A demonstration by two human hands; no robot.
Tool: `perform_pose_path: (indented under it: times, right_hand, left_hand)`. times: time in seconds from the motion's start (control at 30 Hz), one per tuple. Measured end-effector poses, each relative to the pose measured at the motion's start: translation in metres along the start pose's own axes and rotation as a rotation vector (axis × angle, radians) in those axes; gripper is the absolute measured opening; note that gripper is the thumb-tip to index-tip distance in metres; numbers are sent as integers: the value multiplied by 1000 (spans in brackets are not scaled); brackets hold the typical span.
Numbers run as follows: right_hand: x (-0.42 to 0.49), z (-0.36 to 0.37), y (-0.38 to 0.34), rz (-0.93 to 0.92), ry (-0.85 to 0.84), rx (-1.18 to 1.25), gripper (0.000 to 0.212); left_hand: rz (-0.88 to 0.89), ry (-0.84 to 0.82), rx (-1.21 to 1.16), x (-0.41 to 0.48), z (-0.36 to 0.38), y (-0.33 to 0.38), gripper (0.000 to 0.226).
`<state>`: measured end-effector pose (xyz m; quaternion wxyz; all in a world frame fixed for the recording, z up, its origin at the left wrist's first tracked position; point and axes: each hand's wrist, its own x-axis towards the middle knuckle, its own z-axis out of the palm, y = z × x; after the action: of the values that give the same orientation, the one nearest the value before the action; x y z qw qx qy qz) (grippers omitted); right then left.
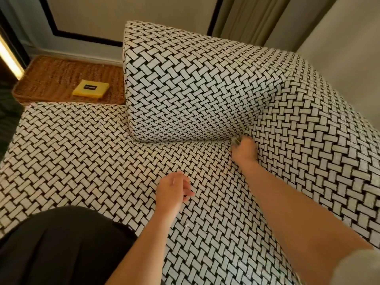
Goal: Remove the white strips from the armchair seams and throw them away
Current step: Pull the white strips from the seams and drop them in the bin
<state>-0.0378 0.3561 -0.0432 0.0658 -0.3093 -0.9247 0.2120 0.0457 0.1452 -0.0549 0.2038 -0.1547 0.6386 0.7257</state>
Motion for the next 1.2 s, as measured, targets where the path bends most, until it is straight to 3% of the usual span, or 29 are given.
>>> perform_pose_path:
  times: [0.2, 0.37, 0.53, 0.8, 0.97, 1.2]
  right_hand:
    - [24, 12, -9, 92, -42, -199, 21]
    - [31, 12, -13, 63, -55, -305, 20]
    - [24, 9, -6, 16, -70, -210, 11]
    - [-42, -18, 27, -166, 45, 6, 24]
    - [-88, -30, -11, -217, -179, 163, 14]
    - [-157, -35, -39, -247, -616, 467, 19]
  left_hand:
    - [14, -4, 0, 4, -1, 0, 28]
    - [7, -11, -17, 1, 1, 3, 29]
    - [-2, -23, -12, 0, -1, 4, 27]
    - [-13, -31, -15, 0, 0, 4, 23]
    - [-6, -70, -34, -5, 1, 7, 22]
    - [-59, -100, -380, -19, 2, 11, 41]
